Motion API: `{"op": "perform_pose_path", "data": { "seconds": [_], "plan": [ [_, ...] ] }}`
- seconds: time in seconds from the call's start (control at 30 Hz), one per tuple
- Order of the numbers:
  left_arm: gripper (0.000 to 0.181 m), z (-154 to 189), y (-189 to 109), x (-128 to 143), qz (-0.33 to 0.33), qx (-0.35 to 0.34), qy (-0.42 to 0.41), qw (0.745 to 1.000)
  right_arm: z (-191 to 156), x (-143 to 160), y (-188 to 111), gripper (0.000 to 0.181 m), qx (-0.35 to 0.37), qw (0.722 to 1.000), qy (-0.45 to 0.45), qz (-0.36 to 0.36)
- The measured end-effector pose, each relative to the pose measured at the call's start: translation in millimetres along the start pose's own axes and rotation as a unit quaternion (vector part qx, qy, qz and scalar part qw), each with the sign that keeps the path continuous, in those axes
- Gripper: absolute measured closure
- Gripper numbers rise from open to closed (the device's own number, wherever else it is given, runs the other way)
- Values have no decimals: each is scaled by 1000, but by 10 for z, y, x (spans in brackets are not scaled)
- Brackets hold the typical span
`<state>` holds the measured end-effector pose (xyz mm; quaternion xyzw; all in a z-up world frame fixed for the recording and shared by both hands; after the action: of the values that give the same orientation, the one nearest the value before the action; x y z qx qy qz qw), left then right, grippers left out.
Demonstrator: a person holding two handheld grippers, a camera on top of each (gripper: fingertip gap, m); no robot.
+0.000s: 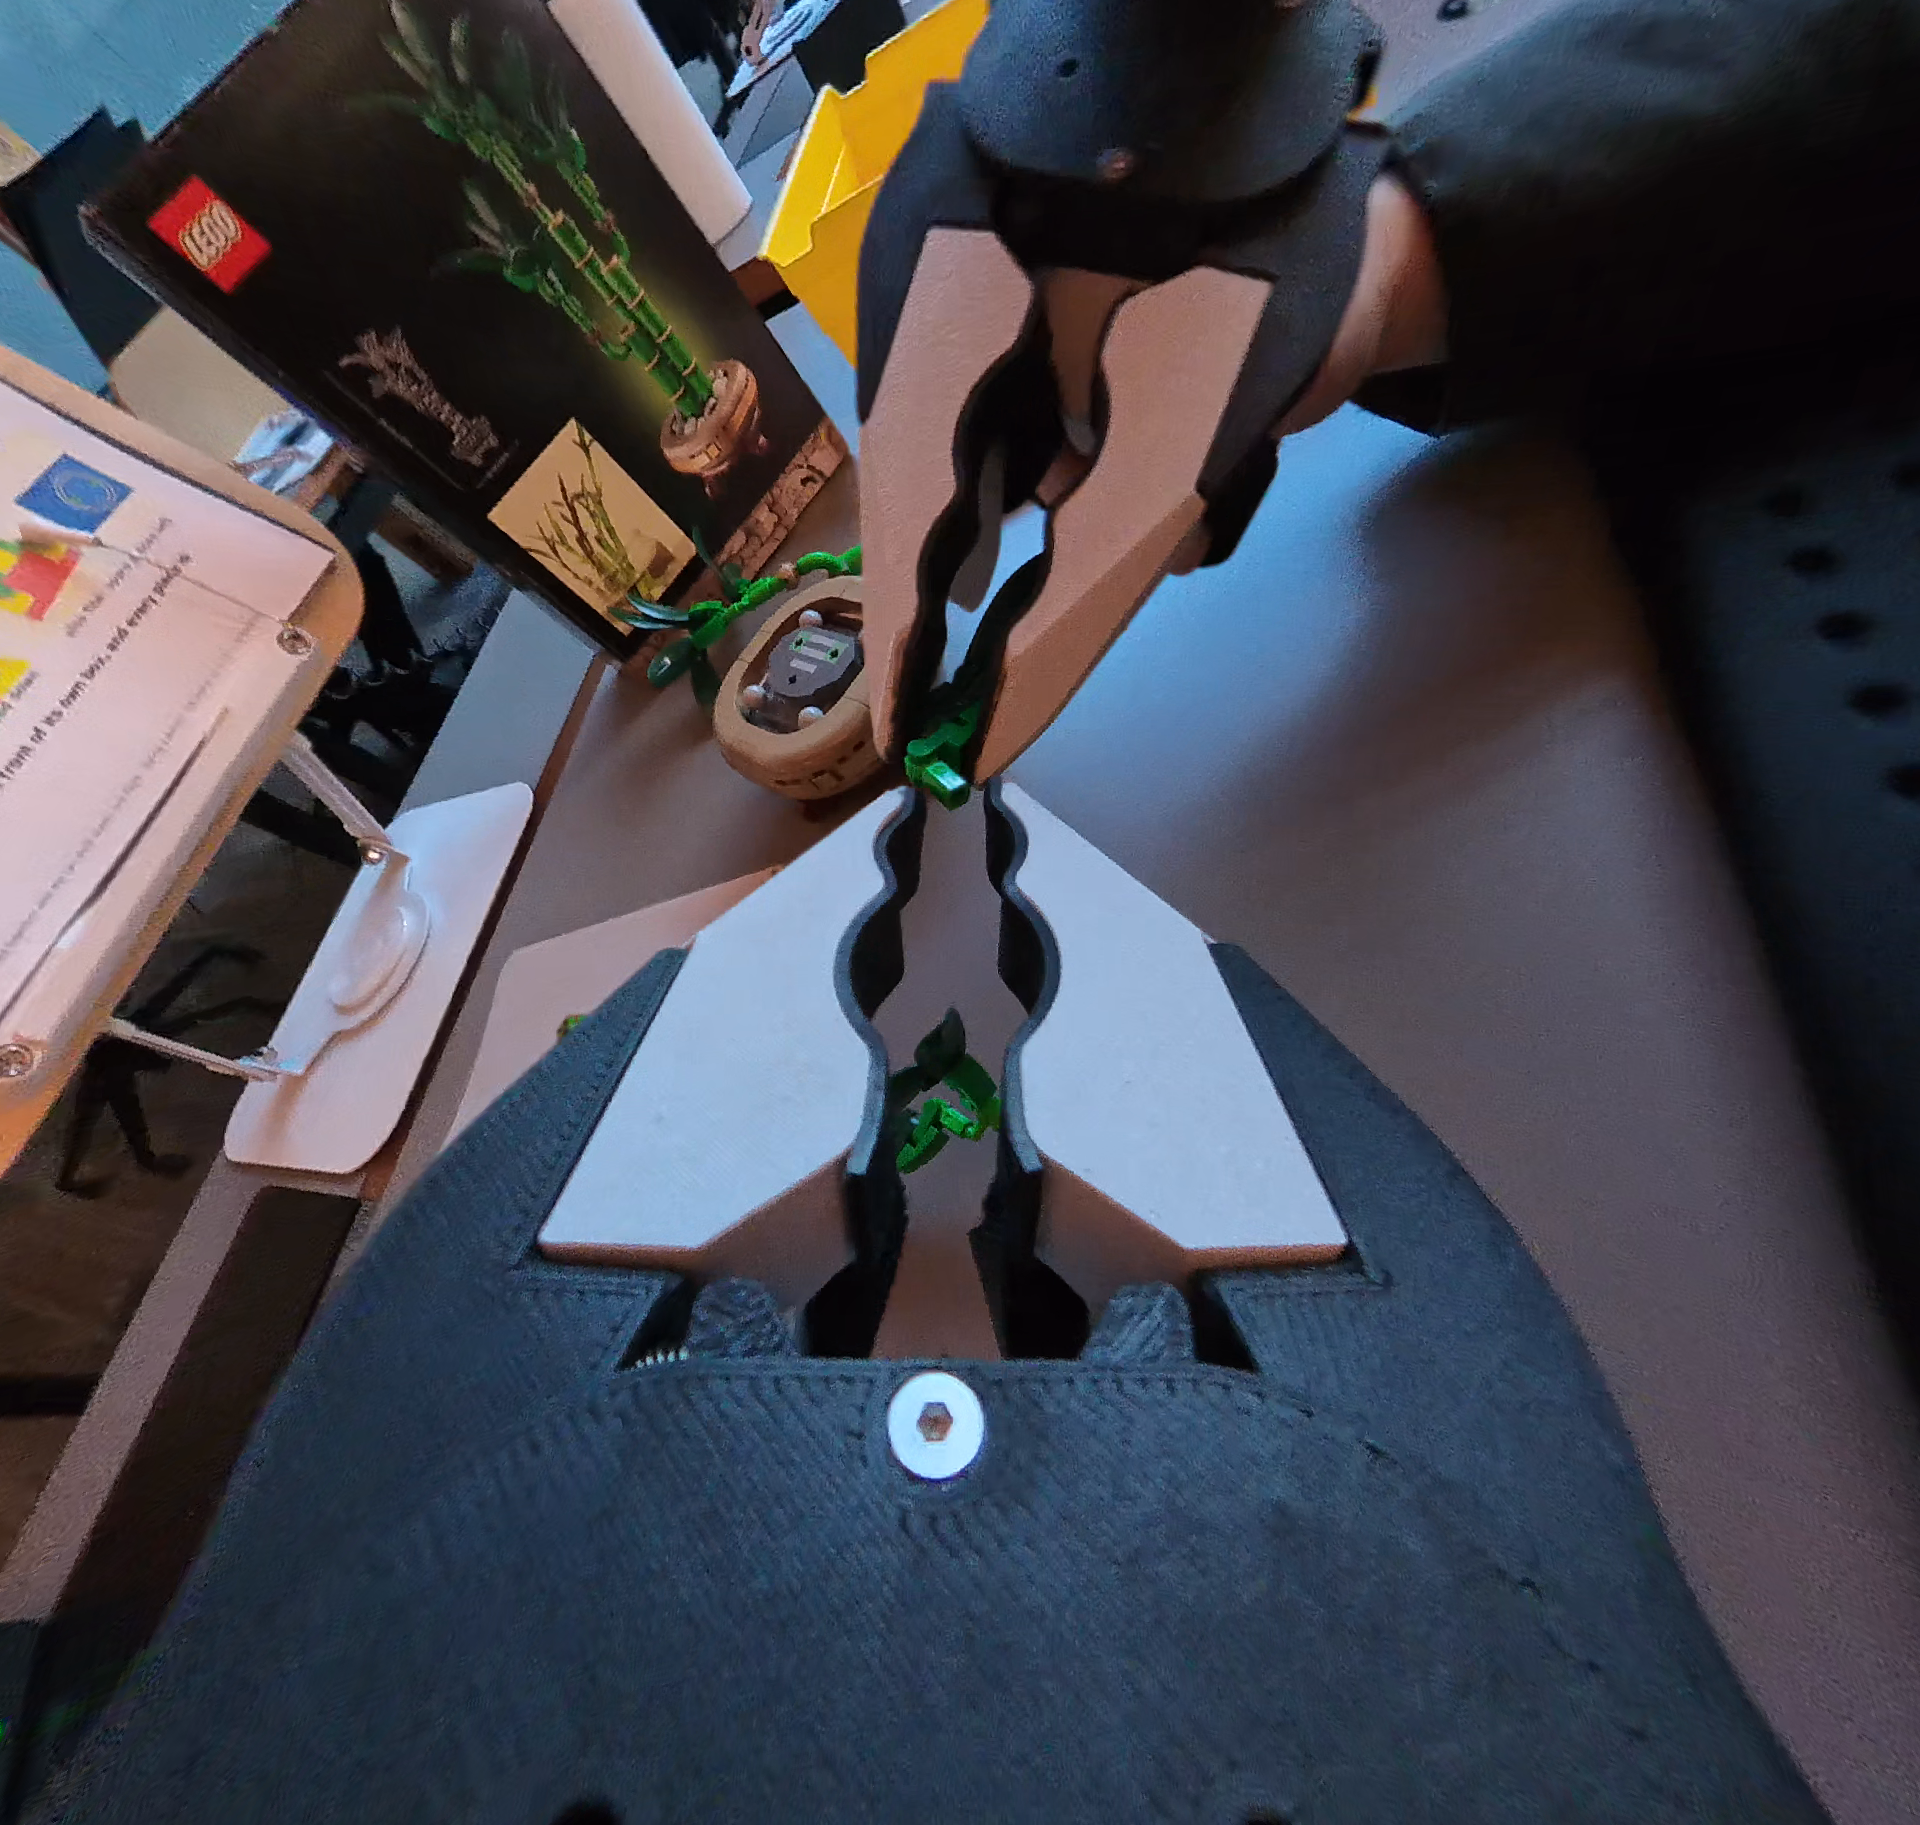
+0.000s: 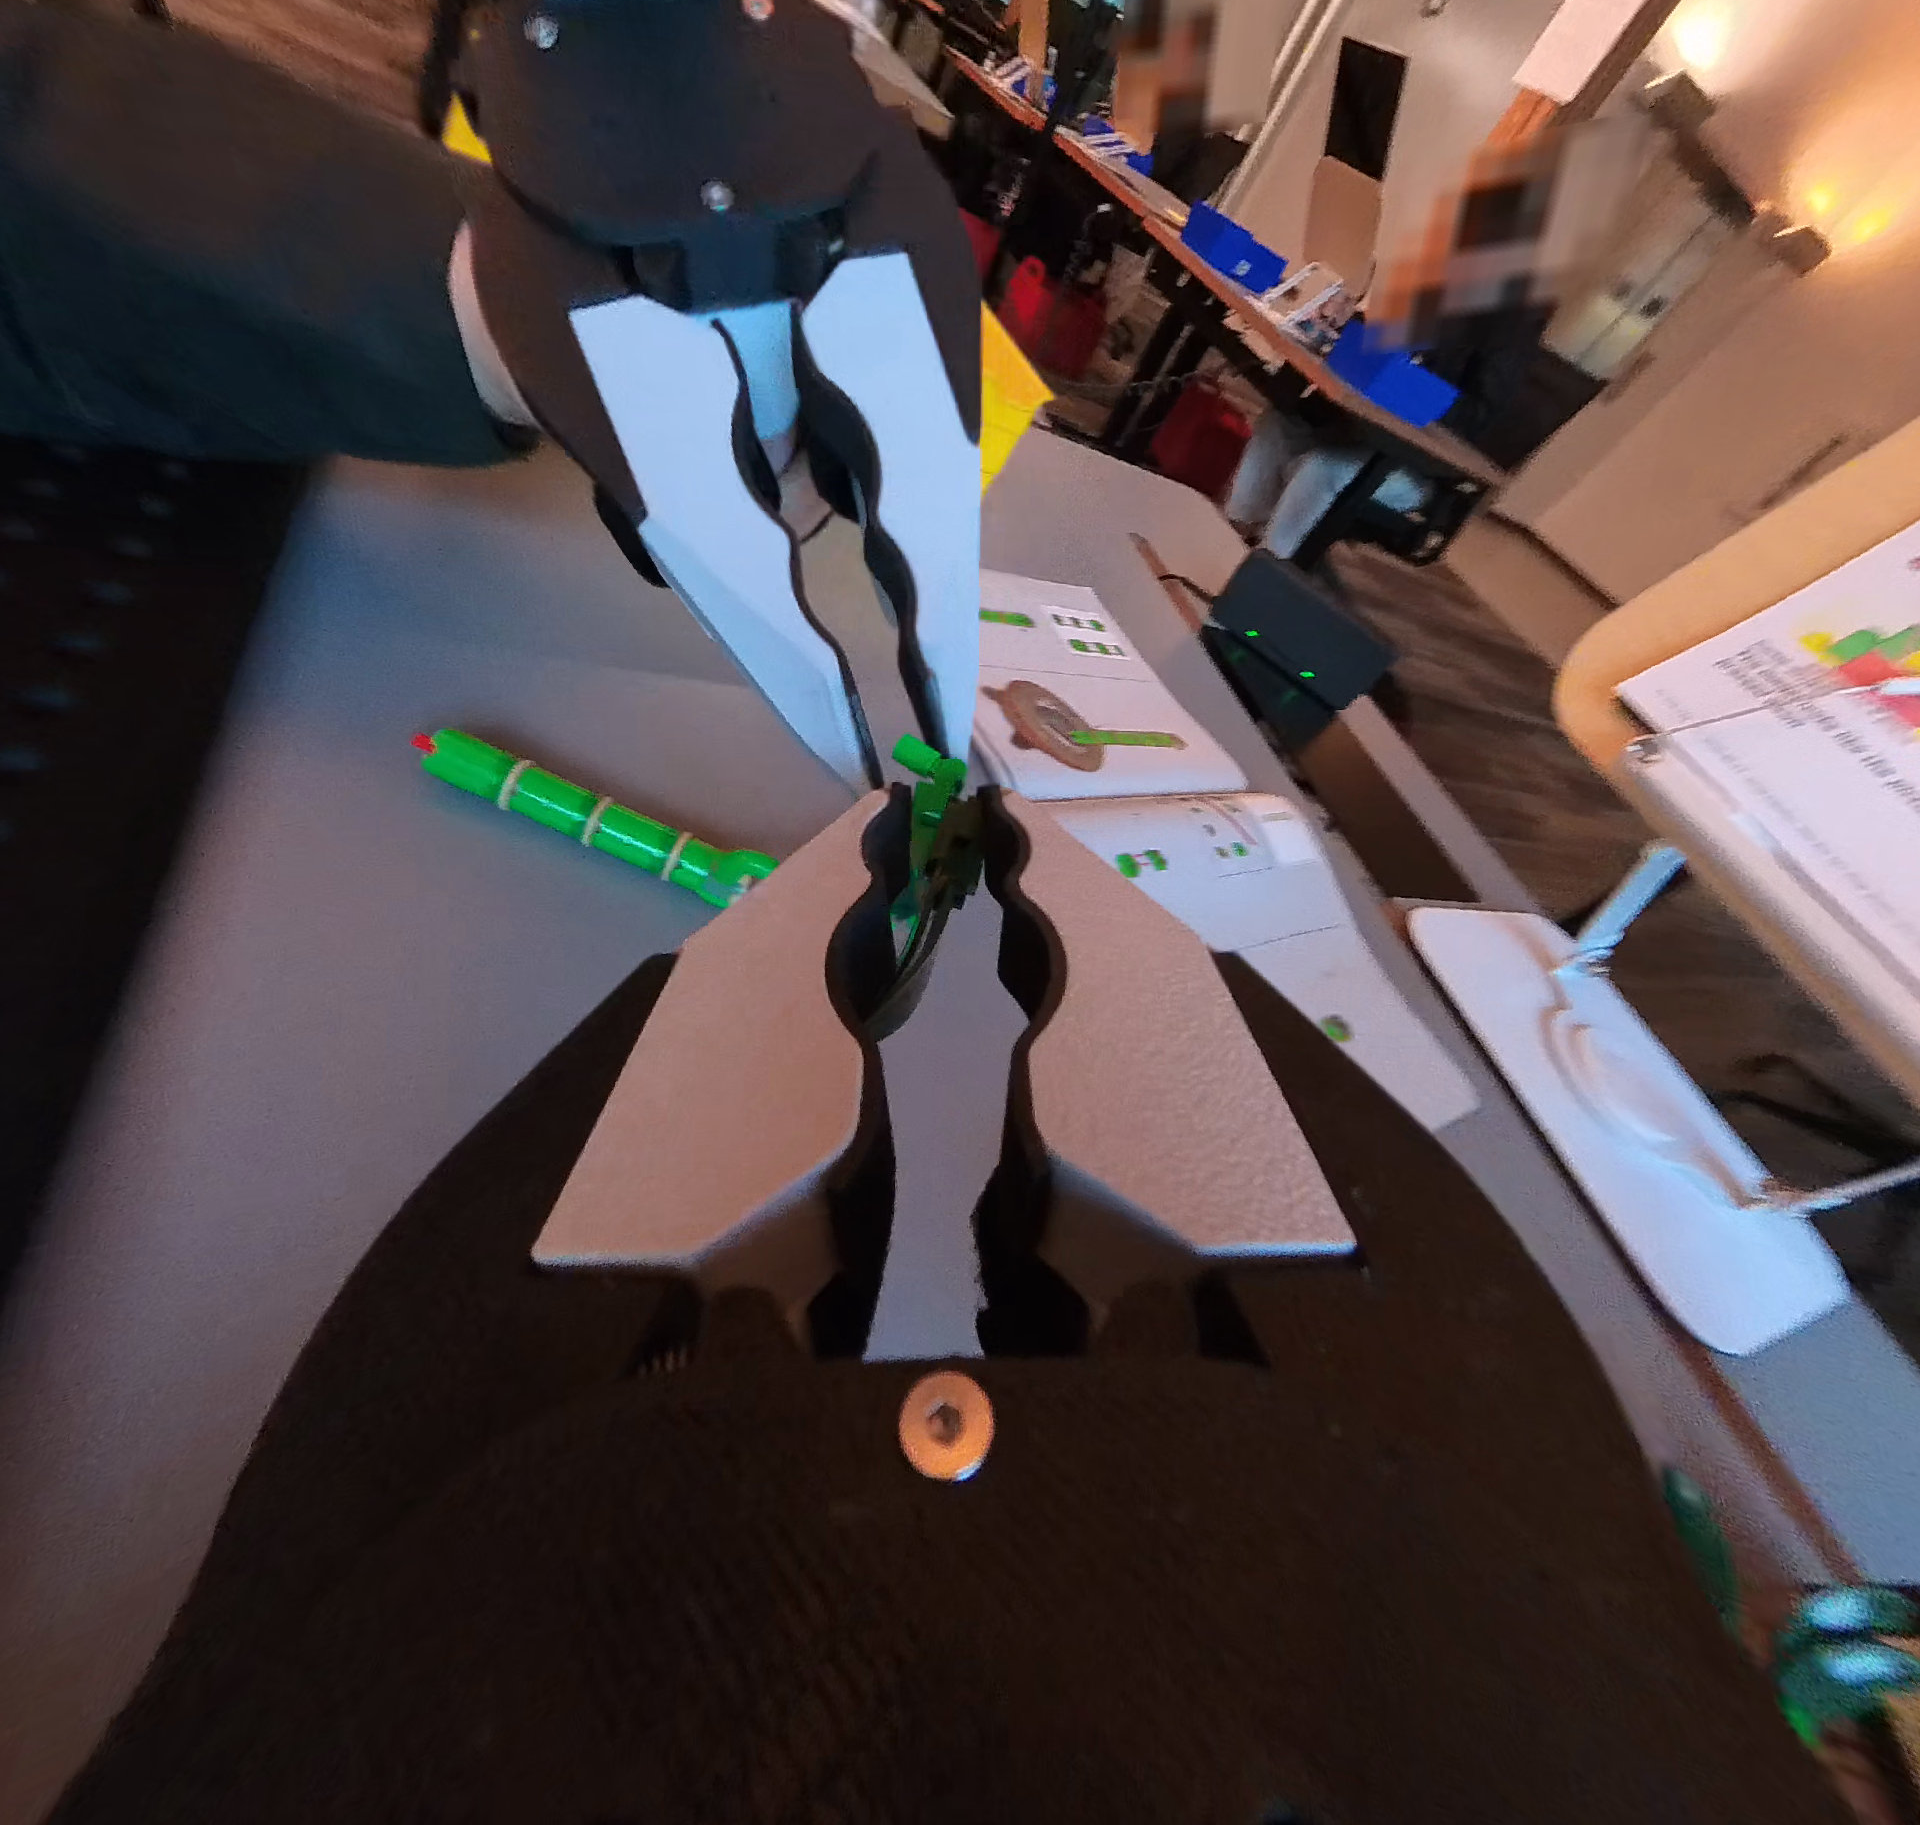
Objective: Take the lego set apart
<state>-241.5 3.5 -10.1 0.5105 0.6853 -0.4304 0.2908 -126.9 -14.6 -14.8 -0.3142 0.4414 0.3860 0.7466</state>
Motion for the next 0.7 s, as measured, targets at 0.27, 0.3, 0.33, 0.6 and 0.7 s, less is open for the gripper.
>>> {"op": "perform_pose_path", "data": {
  "seconds": [0.27,0.3,0.33,0.6,0.7],
  "plan": [
    [169,103,28,35,-8,54,-20,998,-46,97,-22,169,-94,993,65,-3],
    [170,117,32,44,-12,62,-22,998,-62,106,-22,169,-101,993,61,-7],
    [170,133,34,54,-16,73,-25,997,-80,117,-23,169,-111,992,59,-12],
    [172,240,-6,73,-22,177,-80,981,-220,149,-25,169,-201,975,91,-8],
    [175,278,-70,3,13,225,-109,968,-264,95,-57,169,-252,958,137,22]
  ]
}}
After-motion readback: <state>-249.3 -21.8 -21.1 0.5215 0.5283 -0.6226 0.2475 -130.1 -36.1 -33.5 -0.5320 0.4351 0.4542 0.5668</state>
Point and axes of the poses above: each gripper's, where its closed fingertips meet, y out along the fingers, x out of its underside, z = x × y across the jaws, the point moved 7 cm from there along -y, back along the fingers, and after that the axes turned 6 degrees about z, right-handed, at the moved point
